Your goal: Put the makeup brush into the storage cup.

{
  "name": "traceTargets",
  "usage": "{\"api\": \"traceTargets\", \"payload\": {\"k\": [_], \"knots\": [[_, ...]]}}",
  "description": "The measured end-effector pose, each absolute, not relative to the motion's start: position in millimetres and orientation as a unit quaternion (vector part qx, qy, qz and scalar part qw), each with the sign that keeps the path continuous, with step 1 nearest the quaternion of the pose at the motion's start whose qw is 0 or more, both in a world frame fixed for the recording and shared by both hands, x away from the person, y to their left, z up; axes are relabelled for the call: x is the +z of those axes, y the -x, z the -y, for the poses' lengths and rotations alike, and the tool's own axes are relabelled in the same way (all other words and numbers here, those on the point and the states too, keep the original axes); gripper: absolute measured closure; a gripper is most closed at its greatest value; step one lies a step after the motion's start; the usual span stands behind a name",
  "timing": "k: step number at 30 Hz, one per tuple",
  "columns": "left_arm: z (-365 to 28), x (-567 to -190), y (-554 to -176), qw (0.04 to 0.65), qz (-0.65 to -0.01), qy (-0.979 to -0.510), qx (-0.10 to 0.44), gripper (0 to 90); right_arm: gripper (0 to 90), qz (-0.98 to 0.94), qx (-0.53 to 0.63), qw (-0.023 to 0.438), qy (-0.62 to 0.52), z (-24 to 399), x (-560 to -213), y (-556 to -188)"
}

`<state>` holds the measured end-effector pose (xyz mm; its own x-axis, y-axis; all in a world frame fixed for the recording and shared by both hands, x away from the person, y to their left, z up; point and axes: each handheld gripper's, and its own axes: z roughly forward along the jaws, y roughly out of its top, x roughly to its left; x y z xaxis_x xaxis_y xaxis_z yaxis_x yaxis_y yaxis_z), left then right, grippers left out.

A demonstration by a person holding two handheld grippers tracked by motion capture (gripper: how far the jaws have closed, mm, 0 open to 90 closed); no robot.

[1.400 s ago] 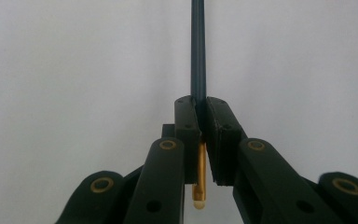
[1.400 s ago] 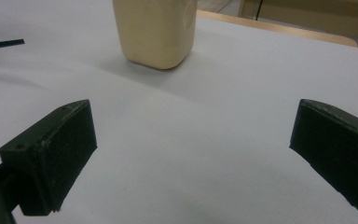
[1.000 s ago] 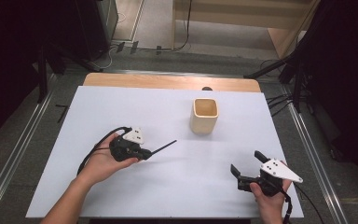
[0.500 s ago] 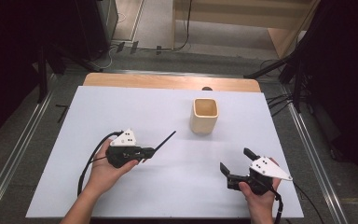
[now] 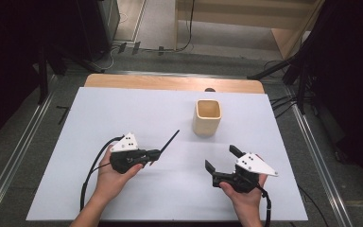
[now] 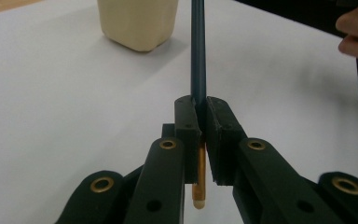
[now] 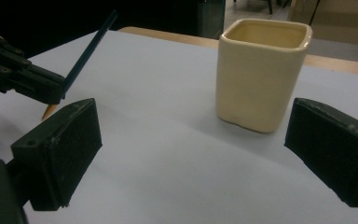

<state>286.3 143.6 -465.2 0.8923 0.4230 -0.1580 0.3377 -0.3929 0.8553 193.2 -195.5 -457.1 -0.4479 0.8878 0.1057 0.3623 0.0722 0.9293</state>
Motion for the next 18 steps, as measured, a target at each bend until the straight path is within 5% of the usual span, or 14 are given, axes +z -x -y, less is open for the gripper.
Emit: {"api": "traceTargets", "payload": {"k": [18], "knots": [[-135, -468, -278, 0.561, -0.243, -0.79, 0.039, 84.6, 18.9, -0.651, 0.551, 0.214, -0.477, 133, -442, -212]]}}
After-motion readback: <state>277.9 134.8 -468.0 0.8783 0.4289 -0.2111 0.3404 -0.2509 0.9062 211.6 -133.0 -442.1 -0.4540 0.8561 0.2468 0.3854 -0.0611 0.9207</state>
